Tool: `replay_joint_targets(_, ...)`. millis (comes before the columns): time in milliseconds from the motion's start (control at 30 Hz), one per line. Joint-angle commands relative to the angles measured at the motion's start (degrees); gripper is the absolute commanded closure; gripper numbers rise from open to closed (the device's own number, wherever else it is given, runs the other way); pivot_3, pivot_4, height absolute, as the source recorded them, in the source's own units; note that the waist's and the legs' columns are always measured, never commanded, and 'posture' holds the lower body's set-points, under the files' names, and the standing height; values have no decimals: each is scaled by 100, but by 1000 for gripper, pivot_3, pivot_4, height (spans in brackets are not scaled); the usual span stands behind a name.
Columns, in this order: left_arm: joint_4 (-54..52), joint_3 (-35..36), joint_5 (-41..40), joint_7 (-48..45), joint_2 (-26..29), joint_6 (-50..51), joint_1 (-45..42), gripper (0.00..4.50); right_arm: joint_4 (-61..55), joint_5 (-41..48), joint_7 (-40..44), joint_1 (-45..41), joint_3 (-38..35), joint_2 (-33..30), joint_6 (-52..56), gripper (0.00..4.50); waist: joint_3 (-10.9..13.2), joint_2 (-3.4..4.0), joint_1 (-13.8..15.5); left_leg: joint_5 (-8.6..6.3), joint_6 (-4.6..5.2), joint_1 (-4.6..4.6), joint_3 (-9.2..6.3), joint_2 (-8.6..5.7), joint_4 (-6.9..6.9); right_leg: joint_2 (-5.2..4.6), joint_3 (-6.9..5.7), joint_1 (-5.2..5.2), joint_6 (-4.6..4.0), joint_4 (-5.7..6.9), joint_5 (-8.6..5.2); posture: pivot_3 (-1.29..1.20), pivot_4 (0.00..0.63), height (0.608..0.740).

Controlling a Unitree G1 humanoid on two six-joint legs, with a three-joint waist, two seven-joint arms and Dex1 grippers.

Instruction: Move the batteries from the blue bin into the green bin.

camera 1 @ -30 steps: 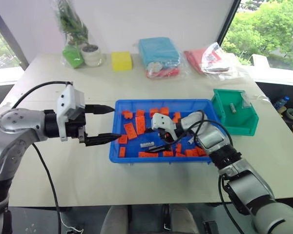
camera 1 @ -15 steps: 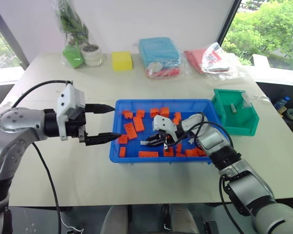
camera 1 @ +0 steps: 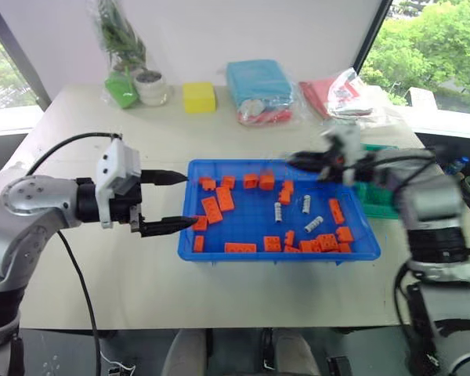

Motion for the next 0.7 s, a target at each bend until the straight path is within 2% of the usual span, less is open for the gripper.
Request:
replay_joint_targets(33, 44, -132, 59, -88, -94, -187, -174, 0, 261, -250, -560, 350, -654, -637, -33, 4419, -2, -3, 39, 1, 1, 0, 3, 0, 0, 0, 0, 0, 0, -1, 0, 0, 150, 704)
replay_joint_targets(233, 324, -400, 235, -212, -267, -341, -512, 0, 450, -451, -1008, 757, -588, -929, -232, 4419, 0, 9, -72, 3, 5, 3, 20, 10, -1, 3, 2, 11, 3, 5, 0, 0, 150, 704)
replay_joint_targets(300, 395, -452, 264, -234, -320, -369, -595, 0, 390, -367, -1027, 858, -537, -878, -104, 3335, 1, 11, -78, 3, 5, 3, 22, 10, -2, 3, 4, 9, 4, 6, 0, 0, 150, 704)
replay_joint_targets(333, 418, -469, 278, -243, -337, -379, -619, 0, 359, -340, -1044, 888, -515, -855, -83, 2955, 1, 12, -75, 3, 5, 3, 21, 11, -2, 4, 4, 8, 5, 7, 1, 0, 150, 704)
replay_joint_targets(433, 440, -499, 306, -270, -363, -392, -661, 0, 429, -313, -1160, 573, -380, -717, -235, 1424, 1, 12, -67, 3, 5, 2, 22, 11, -2, 4, 4, 9, 9, 5, 4, 0, 150, 704)
replay_joint_targets(533, 431, -492, 316, -274, -366, -385, -676, 0, 347, -122, -1074, 133, -209, -509, -185, 1424, 4, 16, -70, 3, 6, 1, 23, 11, 0, 4, 7, 6, 4, 4, 2, 0, 150, 704)
replay_joint_targets(700, 328, -410, 311, -208, -337, -332, -620, 0, -818, 772, -1020, 12, 74, 209, 1256, 1424, -3, 6, -59, 3, 6, 0, 14, 18, -4, 10, 6, 6, -2, 6, 10, 0, 150, 704)
